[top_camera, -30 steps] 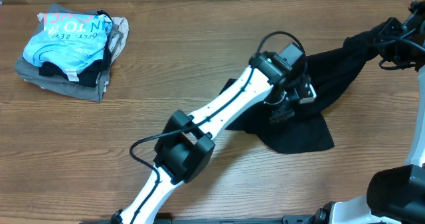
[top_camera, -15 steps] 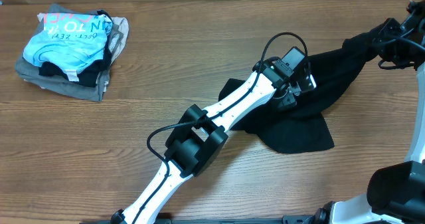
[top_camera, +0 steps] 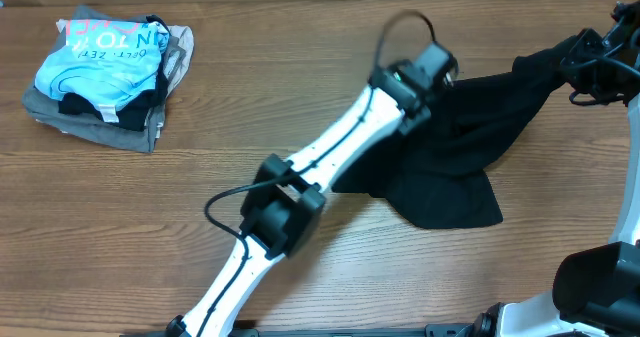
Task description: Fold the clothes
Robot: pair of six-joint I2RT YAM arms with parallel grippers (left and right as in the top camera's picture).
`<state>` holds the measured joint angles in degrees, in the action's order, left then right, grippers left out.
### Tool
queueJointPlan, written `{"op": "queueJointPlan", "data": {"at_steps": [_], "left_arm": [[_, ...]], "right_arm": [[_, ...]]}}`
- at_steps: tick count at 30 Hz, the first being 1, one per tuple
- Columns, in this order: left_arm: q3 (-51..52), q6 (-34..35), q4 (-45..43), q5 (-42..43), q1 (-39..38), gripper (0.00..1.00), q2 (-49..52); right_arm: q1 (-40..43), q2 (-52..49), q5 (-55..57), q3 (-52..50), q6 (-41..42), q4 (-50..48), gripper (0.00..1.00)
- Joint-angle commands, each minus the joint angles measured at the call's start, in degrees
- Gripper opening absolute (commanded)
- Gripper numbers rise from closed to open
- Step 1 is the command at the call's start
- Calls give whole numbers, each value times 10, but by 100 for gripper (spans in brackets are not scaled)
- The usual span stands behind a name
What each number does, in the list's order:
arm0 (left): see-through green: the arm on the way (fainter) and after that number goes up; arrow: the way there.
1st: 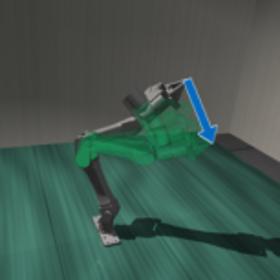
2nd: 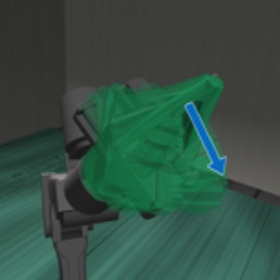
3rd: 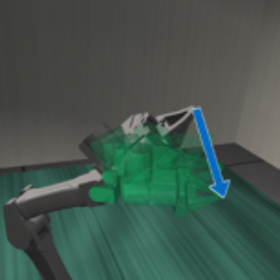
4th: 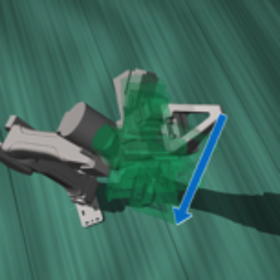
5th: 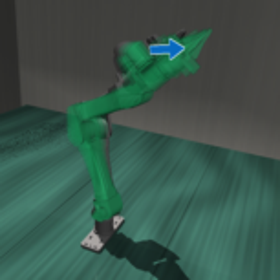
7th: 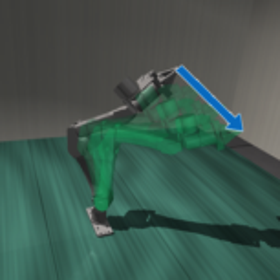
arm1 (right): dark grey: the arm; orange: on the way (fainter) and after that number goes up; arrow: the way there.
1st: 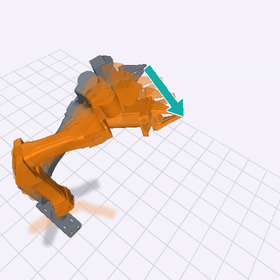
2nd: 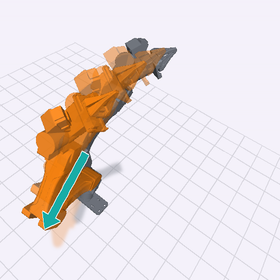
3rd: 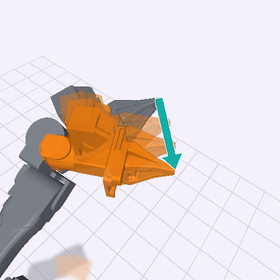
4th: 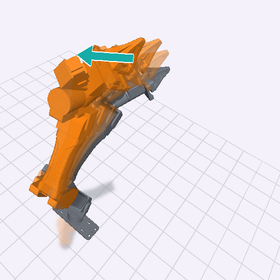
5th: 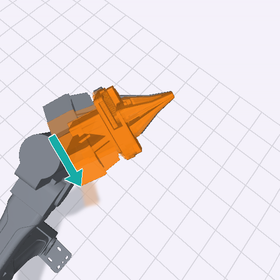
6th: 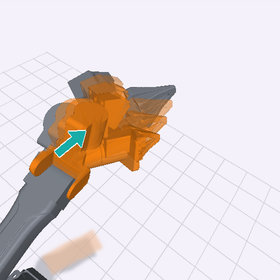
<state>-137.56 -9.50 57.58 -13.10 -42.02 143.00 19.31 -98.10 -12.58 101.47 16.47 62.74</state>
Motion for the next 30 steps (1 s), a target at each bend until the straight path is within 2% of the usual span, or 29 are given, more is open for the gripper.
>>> {"op": "queueJointPlan", "data": {"at_steps": [1,5,11,22,23,25,26,27,30], "left_arm": [[-90,66,45,-38,48,4,-65],[-140,78,106,-38,84,4,-106],[-146,78,152,-38,121,4,-180],[-146,83,179,-39,165,4,-362],[-146,83,185,-39,165,4,-375],[-146,84,197,-38,165,4,-401],[-146,87,203,-35,165,4,-412],[-146,90,208,-30,165,4,-421],[-146,91,220,3,165,4,-434]], "right_arm": [[0,0,5,5,-2,2,4],[0,1,-6,5,-2,7,4],[2,30,-53,6,-2,5,4],[33,174,-60,6,-28,67,5],[34,184,-59,6,-33,78,10],[35,203,-60,6,-48,104,36],[35,210,-59,6,-50,114,42],[35,216,-60,6,-53,126,45],[33,222,-60,6,-61,150,43]]}}
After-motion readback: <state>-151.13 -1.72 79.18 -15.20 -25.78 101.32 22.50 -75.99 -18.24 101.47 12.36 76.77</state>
